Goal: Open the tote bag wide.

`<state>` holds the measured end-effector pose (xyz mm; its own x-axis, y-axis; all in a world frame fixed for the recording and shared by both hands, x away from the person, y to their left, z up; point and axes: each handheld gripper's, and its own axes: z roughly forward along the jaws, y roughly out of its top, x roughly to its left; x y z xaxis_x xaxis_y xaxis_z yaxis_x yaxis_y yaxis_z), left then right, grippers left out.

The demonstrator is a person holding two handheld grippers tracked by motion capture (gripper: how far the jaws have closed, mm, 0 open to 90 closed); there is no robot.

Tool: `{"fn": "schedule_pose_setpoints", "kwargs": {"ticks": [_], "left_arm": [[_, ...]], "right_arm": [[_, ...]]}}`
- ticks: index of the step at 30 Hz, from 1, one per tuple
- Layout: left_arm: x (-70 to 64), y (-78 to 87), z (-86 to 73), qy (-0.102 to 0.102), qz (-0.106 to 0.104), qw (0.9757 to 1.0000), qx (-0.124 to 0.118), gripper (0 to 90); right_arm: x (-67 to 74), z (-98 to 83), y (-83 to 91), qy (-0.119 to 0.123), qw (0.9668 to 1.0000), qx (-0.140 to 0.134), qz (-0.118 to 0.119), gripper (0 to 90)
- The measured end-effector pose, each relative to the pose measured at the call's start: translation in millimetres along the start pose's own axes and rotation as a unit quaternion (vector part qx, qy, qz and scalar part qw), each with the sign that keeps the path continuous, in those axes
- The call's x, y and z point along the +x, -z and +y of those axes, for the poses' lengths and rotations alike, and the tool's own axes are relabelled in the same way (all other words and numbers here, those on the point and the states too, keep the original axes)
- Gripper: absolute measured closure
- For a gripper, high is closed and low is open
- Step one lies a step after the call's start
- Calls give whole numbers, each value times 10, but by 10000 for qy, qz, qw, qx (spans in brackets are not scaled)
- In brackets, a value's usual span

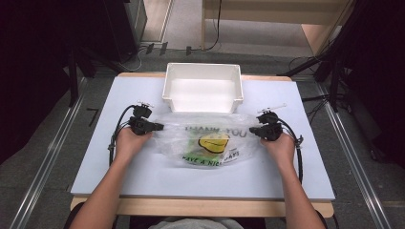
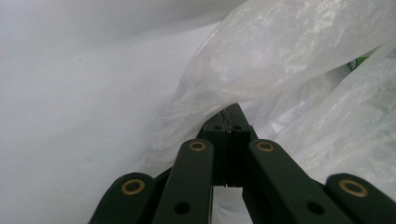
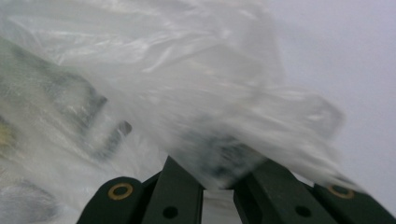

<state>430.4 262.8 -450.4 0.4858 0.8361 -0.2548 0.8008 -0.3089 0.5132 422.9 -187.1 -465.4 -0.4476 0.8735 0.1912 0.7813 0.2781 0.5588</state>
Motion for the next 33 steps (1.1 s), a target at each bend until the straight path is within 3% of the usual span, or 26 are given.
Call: {"fn": "schedule_pose_setpoints", "kwargs": {"ticks": [6,13,18,19,22,26,28,33], "left_arm": [[82,28,-38,239,-76,9997,-83,900],[96,29,-59,311,-110,9993,-146,900],[59,29,-48,158,48,9998,-108,900],[65,29,-47,198,30,9997,-103,900],[71,34,-34,273,20,9996,-54,900],[84,17,-18,418,-261,9988,-44,900],[34,36,-3,223,-186,9996,-15,900],[-101,88,22,-56,-304,9994,-128,900]], "right_arm": [[-146,-118,113,-22,9998,-11,-218,900],[-179,-186,179,-38,9992,50,-391,900],[-214,-233,212,-140,9991,32,-388,900],[-208,-230,216,-147,9986,50,-506,900],[-141,-206,204,114,9972,118,-732,900],[-104,-147,171,97,9988,106,-458,900],[-89,-108,172,99,9992,21,-377,900],[-34,-88,177,185,9997,-50,-160,900]]}}
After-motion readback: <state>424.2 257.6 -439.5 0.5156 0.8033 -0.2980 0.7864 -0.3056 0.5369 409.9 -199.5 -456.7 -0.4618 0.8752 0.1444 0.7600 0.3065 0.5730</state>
